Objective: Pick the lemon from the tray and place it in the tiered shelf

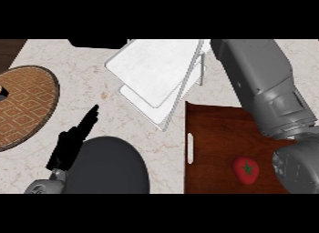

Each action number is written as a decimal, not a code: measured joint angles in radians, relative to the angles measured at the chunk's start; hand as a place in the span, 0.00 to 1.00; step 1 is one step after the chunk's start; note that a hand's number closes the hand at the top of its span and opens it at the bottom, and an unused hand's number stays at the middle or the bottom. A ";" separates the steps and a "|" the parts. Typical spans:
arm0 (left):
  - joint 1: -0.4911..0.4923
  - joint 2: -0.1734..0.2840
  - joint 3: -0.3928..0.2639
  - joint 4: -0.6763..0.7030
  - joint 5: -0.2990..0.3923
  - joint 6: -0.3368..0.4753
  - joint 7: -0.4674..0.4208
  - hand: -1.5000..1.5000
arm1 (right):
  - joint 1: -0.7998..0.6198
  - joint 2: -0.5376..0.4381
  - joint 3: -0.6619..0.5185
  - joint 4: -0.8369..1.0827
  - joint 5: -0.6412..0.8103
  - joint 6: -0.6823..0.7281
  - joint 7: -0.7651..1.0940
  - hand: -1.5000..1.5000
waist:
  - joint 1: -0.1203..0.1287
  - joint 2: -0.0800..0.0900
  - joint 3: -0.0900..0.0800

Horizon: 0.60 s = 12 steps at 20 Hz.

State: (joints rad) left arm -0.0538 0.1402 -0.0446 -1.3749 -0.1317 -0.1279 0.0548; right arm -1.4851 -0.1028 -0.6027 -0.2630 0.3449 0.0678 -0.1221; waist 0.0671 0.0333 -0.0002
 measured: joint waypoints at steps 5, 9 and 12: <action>0.000 -0.008 0.002 -0.006 -0.001 0.011 -0.001 0.50 | 0.026 -0.144 -0.059 -0.007 -0.034 -0.061 0.025 0.00 | -0.008 -0.003 0.000; 0.001 0.001 0.008 -0.012 0.003 0.003 -0.003 0.50 | 0.070 -0.267 -0.076 0.012 -0.038 -0.035 0.039 0.00 | -0.006 -0.002 0.001; -0.007 -0.005 0.004 -0.016 0.003 0.003 0.008 0.50 | 0.101 -0.346 -0.081 0.022 -0.042 0.029 0.019 0.00 | -0.002 0.000 0.002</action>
State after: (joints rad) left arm -0.0611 0.1350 -0.0404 -1.3910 -0.1285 -0.1247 0.0630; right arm -1.3841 -0.4488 -0.6838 -0.2414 0.3025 0.0970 -0.1034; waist 0.0650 0.0331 0.0014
